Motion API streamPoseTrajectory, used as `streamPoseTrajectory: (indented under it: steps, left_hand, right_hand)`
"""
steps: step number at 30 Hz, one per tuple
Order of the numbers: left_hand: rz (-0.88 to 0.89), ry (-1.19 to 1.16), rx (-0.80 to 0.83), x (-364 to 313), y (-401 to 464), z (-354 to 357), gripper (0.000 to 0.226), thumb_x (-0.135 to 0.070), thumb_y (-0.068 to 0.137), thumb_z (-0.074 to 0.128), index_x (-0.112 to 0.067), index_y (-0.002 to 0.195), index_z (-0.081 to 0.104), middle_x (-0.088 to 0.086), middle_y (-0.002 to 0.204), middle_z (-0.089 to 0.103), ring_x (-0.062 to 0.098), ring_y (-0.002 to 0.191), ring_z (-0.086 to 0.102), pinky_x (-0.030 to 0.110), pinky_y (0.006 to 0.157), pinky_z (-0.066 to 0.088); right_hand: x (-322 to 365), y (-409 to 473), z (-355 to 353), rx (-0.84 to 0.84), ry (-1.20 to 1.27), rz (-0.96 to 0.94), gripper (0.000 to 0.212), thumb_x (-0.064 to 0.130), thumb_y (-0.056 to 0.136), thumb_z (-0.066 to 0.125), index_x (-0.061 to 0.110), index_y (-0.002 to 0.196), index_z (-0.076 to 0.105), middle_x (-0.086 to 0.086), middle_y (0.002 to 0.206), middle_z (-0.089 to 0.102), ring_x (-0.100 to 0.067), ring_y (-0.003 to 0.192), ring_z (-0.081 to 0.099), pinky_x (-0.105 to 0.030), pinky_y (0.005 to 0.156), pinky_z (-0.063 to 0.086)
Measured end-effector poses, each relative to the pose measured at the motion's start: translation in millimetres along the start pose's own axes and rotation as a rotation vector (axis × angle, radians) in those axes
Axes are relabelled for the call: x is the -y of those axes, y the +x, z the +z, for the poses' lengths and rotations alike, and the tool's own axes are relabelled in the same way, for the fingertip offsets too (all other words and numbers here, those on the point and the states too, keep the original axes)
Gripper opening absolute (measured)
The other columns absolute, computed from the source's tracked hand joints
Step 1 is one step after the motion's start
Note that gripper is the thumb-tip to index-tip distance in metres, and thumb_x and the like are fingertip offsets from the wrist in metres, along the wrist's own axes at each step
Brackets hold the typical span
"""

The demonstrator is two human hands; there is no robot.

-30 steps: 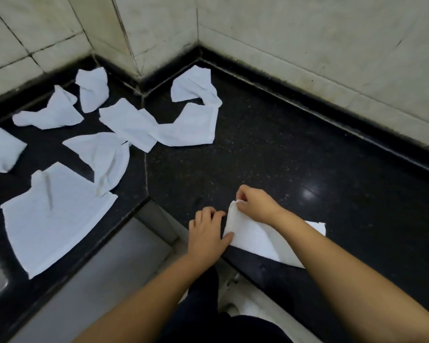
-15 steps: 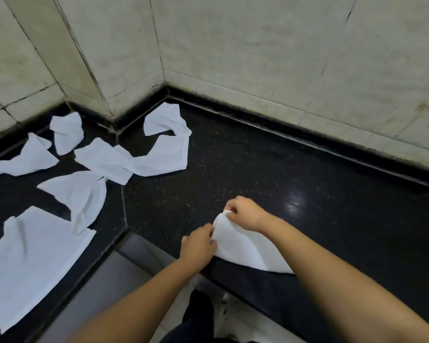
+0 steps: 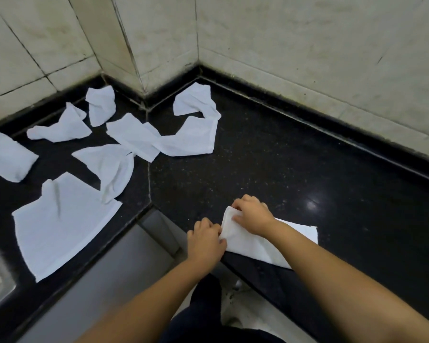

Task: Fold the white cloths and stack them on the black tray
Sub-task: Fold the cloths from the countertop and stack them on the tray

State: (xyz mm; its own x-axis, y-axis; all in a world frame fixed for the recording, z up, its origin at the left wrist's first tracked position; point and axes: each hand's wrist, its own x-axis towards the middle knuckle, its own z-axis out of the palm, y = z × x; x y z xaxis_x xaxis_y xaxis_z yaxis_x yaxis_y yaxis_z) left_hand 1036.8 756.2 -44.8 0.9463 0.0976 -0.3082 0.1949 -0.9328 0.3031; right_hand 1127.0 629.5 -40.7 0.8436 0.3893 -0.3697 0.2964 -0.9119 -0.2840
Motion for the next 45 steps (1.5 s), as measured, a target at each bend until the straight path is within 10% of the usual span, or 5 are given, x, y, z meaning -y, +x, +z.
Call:
streamPoseTrajectory:
  steps: [7, 11, 16, 31, 45]
  left_hand:
    - [-0.031, -0.358, -0.019, 4, 19, -19, 0.008, -0.024, 0.085, 0.056, -0.016, 0.088, 0.054, -0.001, 0.1, 0.051, 0.018, 0.096, 0.048, 0.03, 0.081, 0.041]
    - [0.028, -0.682, -0.111, -8, 58, -83, 0.009, -0.013, 0.083, 0.057, -0.014, 0.078, 0.05, -0.005, 0.068, 0.049, 0.012, 0.066, 0.046, 0.022, 0.056, 0.035]
    - [0.32, -0.775, -0.314, -39, 85, -166, 0.031, -0.011, 0.088, 0.055, -0.02, 0.117, 0.047, -0.001, 0.077, 0.056, 0.014, 0.071, 0.054, 0.024, 0.063, 0.043]
    - [0.419, -0.405, 0.342, 15, 19, -31, 0.007, -0.019, 0.087, 0.061, -0.02, 0.09, 0.068, -0.002, 0.091, 0.07, 0.013, 0.086, 0.065, 0.032, 0.079, 0.052]
    - [0.168, -0.239, 0.138, -34, 140, -55, 0.005, -0.026, 0.088, 0.059, -0.023, 0.089, 0.056, -0.003, 0.086, 0.056, 0.016, 0.084, 0.055, 0.032, 0.079, 0.046]
  right_hand:
    - [-2, 13, -35, -0.021, 0.424, 0.003, 0.021, 0.018, 0.09, 0.056, 0.029, 0.074, 0.047, 0.008, 0.079, 0.052, -0.014, 0.083, 0.053, -0.021, 0.064, 0.04]
    - [-10, 20, -101, -0.184, 0.638, -0.05, 0.018, 0.007, 0.087, 0.055, 0.02, 0.098, 0.062, 0.002, 0.091, 0.06, -0.014, 0.084, 0.054, -0.026, 0.07, 0.042]
    - [-16, 6, -176, -0.394, 0.857, -0.159, 0.022, 0.007, 0.088, 0.054, 0.025, 0.082, 0.064, 0.004, 0.083, 0.064, -0.012, 0.08, 0.058, -0.03, 0.074, 0.045]
    - [-63, -96, 5, 0.023, 0.725, 0.02, 0.015, 0.017, 0.086, 0.066, 0.029, 0.076, 0.064, 0.006, 0.069, 0.054, -0.005, 0.064, 0.047, -0.024, 0.064, 0.038]
    - [-65, 11, -37, -0.239, 0.528, 0.39, 0.011, 0.024, 0.09, 0.056, 0.018, 0.098, 0.059, -0.002, 0.104, 0.063, -0.02, 0.094, 0.058, -0.034, 0.085, 0.046]
